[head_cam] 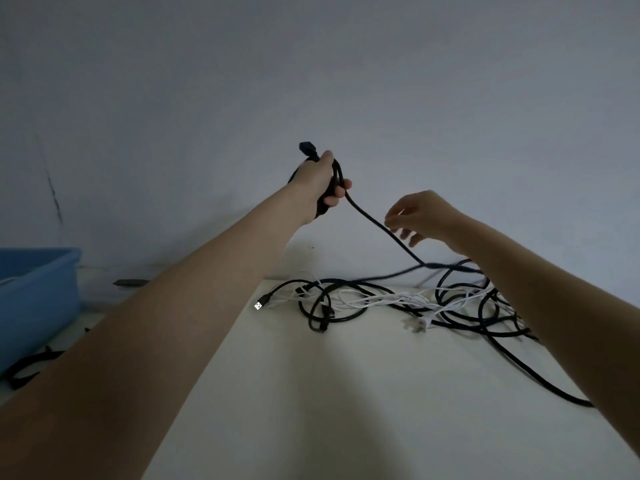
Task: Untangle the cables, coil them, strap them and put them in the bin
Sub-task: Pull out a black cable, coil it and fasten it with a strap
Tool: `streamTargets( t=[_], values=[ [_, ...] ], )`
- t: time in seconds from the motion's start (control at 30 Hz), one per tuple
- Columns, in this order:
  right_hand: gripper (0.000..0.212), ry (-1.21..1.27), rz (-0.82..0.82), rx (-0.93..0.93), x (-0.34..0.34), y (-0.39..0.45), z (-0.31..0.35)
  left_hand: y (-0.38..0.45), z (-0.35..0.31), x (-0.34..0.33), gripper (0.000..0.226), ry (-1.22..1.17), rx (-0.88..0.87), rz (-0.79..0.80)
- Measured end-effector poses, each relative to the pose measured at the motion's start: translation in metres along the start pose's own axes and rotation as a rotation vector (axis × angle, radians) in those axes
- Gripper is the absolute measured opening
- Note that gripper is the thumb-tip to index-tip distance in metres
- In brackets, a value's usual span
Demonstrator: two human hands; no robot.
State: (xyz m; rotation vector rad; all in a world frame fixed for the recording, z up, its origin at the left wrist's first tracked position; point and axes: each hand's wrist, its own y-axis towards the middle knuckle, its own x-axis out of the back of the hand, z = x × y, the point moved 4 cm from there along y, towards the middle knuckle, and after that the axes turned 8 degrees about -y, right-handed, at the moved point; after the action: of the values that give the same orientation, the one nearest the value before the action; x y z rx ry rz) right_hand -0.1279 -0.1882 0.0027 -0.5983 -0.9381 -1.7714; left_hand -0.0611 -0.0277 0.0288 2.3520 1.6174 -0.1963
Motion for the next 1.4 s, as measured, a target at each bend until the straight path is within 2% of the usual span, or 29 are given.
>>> streamTargets(
  t=[0.07,0.13,0.23,0.33,0.43,0.53,0.6,0.67,0.73,0.8,0.87,0.93,1.07,1.17,1.27,1.4],
  values=[
    [0.021,0.122,0.111,0.032,-0.008,-0.002,0.005,-0.007,0.007,-0.003,0.029,-0.005,0.042,0.096],
    [0.029,0.221,0.3,0.039,-0.02,-0.006,0.01,-0.012,0.016,-0.003,0.032,-0.042,0.072,0.169],
    [0.041,0.343,0.5,0.002,-0.037,-0.015,0.014,-0.011,0.03,0.0,0.035,-0.106,0.054,0.175],
    [0.043,0.374,0.495,0.013,-0.043,-0.02,0.014,-0.008,0.046,0.004,0.037,-0.157,0.063,0.136],
    [0.045,0.347,0.503,0.019,-0.047,-0.026,0.012,-0.011,0.062,-0.004,0.044,-0.299,0.117,0.179],
    [0.061,0.239,0.542,-0.054,-0.058,-0.031,0.002,-0.017,0.068,-0.016,0.048,-0.436,0.129,0.269],
    [0.071,0.159,0.576,-0.124,-0.064,-0.034,-0.007,-0.018,0.067,-0.018,0.049,-0.398,0.124,0.316],
    [0.067,0.196,0.636,-0.164,-0.067,-0.037,-0.011,-0.018,0.064,-0.016,0.052,-0.312,0.133,0.392],
    [0.061,0.429,0.687,-0.167,-0.068,-0.035,-0.014,-0.024,0.06,-0.017,0.053,-0.272,0.173,0.543],
    [0.054,0.682,0.65,-0.109,-0.064,-0.03,-0.012,-0.034,0.056,-0.018,0.057,-0.23,0.231,0.706],
    [0.037,0.878,0.589,-0.018,-0.06,-0.026,-0.003,-0.044,0.056,-0.02,0.064,-0.144,0.268,0.831],
    [0.026,0.924,0.542,0.035,-0.059,-0.023,0.006,-0.049,0.057,-0.021,0.061,-0.048,0.265,0.887],
    [0.027,0.857,0.526,0.005,-0.059,-0.019,0.013,-0.046,0.06,-0.02,0.036,0.064,0.241,0.785],
    [0.028,0.912,0.451,-0.067,-0.057,-0.014,0.015,-0.04,0.065,-0.019,0.045,0.085,0.248,0.714],
    [0.032,0.976,0.405,-0.138,-0.061,-0.008,0.015,-0.037,0.067,-0.018,0.042,0.033,0.262,0.67],
    [0.039,0.966,0.368,-0.181,-0.066,0.0,0.011,-0.034,0.069,-0.016,0.034,-0.03,0.168,0.55]
  ],
)
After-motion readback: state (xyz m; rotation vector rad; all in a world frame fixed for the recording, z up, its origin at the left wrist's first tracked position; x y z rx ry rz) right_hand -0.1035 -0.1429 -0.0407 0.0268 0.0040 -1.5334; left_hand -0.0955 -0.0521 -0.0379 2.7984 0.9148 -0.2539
